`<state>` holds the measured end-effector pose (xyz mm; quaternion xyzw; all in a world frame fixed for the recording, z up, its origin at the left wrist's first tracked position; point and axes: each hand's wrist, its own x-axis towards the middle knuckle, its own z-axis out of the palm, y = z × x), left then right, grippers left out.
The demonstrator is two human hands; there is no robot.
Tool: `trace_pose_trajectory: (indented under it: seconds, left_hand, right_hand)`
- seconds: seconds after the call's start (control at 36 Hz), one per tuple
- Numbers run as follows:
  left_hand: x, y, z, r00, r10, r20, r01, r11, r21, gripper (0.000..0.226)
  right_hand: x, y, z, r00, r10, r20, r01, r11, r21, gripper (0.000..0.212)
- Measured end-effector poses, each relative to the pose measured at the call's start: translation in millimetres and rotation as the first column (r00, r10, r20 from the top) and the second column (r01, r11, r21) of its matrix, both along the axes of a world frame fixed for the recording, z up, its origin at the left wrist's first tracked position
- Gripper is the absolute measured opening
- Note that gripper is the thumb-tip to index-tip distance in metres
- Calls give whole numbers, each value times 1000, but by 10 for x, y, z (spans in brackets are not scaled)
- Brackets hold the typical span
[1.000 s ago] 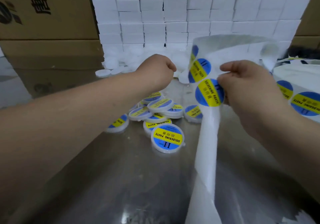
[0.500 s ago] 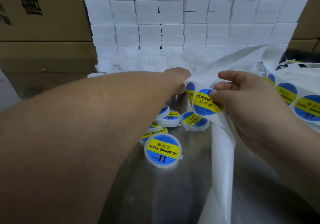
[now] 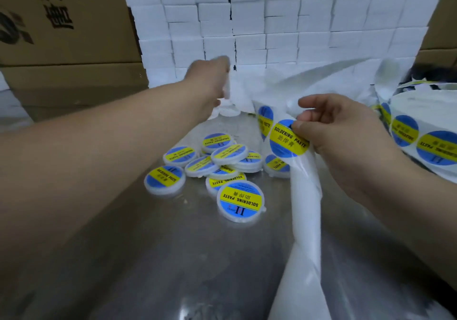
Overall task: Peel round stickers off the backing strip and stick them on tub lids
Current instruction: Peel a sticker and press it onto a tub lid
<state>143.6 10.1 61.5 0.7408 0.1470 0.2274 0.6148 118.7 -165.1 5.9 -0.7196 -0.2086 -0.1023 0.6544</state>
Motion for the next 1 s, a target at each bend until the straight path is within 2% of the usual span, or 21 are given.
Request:
trace_pose_trajectory:
  seconds: [0.08,0.17,0.22,0.31,0.39,0.5,0.58,0.67,0.72,0.81,0.92,1.0]
  left_hand:
    - [-376,56,21,1000,4,17,-1,988,-154,9]
    - [-662,-36,-81,999,-41,32,46,984,-169,11]
    - [-843,-189,-170,993,-100,65,105,992,-77,15]
    - [-1001,-396,-328,971,-225,76,207,959,192,24]
    - [-1018,-461,-490,967,-236,92,175,886,430,31]
    - [-1018,-457,-558,975,-179,135,83,846,527,47]
    - [-1039,-454,-616,971,-180,156,53,802,595,29]
    - [-1058,-415,-656,960,-198,196,32,776,629,21]
    - [-1065,-354,-642,954,-195,227,20,798,602,20]
    - [-1074,-294,-624,957,-189,220,27,813,581,24]
    - [-1085,-321,-634,964,-202,172,61,799,598,20]
    - [-1091,-334,-637,963,-225,149,93,795,599,20]
  right_hand:
    - [-4,0,7,1000,7,-14,-7,1000,7,26]
    - [-39,7,20,1000,-8,19,8,1000,10,27]
    - [-78,14,19,997,-28,72,28,1000,2,28]
    - [-146,34,16,987,-63,149,70,997,-45,29]
    - [-174,49,12,987,-54,155,61,997,-42,28]
    - [-185,58,22,989,-3,147,6,1000,-22,27]
    - [-203,59,25,985,28,168,-22,999,-38,23]
    - [-234,60,79,975,216,46,-220,970,108,26]
    - [-243,53,106,934,355,-31,-344,921,182,38]
    - [-254,61,90,886,454,-97,-441,888,129,50]
    - [-236,70,16,831,519,-201,-521,852,47,53]
    - [-236,62,1,851,493,-182,-508,860,-43,51]
